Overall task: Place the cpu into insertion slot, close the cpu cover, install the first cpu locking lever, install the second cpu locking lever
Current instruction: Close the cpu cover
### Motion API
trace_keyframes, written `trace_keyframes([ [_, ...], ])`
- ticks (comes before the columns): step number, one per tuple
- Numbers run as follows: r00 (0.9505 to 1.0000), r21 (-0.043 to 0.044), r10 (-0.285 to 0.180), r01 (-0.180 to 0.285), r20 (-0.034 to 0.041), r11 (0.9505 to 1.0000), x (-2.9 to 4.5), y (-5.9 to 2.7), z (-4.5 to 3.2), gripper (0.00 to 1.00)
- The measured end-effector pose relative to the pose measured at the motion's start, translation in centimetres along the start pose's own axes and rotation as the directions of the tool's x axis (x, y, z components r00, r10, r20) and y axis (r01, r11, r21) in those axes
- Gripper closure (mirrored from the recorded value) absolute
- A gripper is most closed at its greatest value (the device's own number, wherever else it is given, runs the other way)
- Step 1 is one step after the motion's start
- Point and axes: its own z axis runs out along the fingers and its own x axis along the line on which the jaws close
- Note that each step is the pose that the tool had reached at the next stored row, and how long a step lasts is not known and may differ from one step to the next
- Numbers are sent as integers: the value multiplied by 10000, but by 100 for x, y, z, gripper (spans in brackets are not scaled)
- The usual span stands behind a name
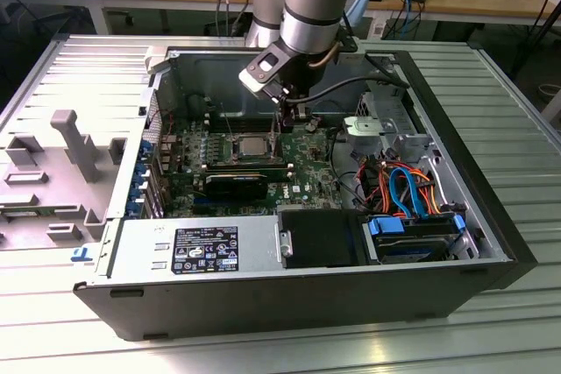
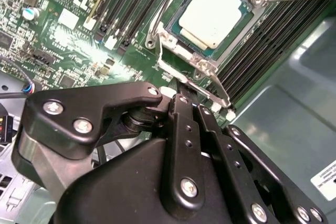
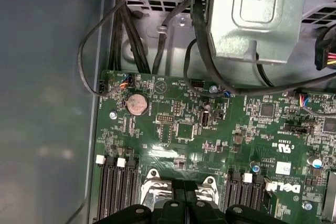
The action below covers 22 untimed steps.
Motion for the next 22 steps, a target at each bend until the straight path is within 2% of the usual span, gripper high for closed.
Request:
trace_keyframes([
  [9,9996,17,-274,274,19,9996,5,-44,9,89],
  [15,9994,22,-349,349,24,9994,13,-125,22,89],
  [22,9992,21,-398,398,22,9992,32,-319,89,89],
])
